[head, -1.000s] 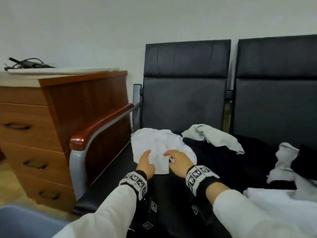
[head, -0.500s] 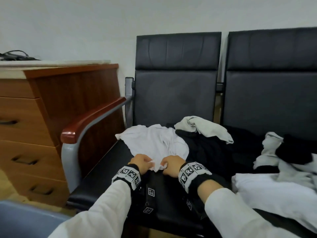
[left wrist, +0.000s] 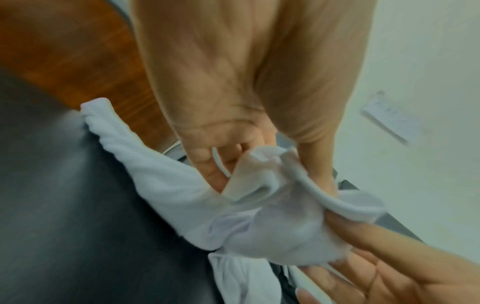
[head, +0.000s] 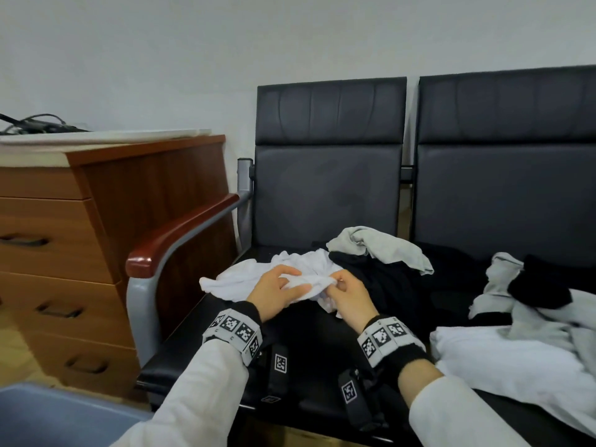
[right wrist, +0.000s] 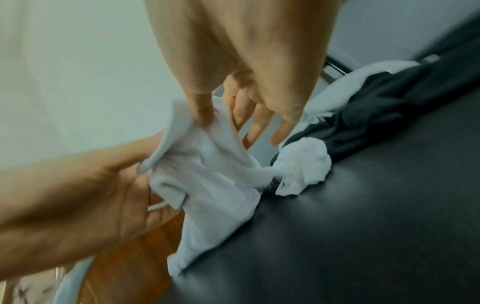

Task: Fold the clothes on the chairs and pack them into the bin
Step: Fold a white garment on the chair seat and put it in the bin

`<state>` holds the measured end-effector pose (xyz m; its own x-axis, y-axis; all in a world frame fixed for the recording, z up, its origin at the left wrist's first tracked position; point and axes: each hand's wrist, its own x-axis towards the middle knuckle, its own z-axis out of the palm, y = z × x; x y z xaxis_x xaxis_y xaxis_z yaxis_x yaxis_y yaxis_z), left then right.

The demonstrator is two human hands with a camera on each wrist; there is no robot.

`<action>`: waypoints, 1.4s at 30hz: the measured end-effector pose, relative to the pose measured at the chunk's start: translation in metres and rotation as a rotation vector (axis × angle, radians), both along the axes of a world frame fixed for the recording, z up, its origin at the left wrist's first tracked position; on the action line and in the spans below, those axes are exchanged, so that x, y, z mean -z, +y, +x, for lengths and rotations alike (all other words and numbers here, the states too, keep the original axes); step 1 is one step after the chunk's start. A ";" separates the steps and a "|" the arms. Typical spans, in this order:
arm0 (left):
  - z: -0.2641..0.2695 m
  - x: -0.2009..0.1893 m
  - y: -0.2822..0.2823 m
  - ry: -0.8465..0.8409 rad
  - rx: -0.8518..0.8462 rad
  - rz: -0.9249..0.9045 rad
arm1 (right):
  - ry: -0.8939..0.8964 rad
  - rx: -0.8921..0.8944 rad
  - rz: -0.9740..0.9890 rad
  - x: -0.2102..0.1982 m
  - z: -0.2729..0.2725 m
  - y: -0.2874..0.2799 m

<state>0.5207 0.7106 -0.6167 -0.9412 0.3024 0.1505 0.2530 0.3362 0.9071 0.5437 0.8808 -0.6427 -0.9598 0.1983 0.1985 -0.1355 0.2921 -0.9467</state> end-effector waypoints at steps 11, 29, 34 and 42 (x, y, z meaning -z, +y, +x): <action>0.004 -0.032 0.005 -0.032 0.101 0.130 | 0.097 0.009 -0.189 -0.025 0.004 0.007; 0.013 -0.122 -0.004 0.156 -0.348 0.706 | -0.394 -0.227 0.571 0.012 0.006 0.012; 0.002 -0.122 -0.027 0.035 -0.482 0.742 | -0.431 -0.181 0.533 0.015 -0.005 0.011; 0.008 -0.117 -0.001 -0.084 -0.222 0.547 | -0.069 -0.401 -0.297 -0.068 0.009 -0.016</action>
<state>0.5287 0.7092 -0.4993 -0.9884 -0.0033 0.1517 0.1505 -0.1492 0.9773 0.5525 0.8644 -0.5749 -0.9809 -0.1508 0.1230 -0.1161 -0.0534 -0.9918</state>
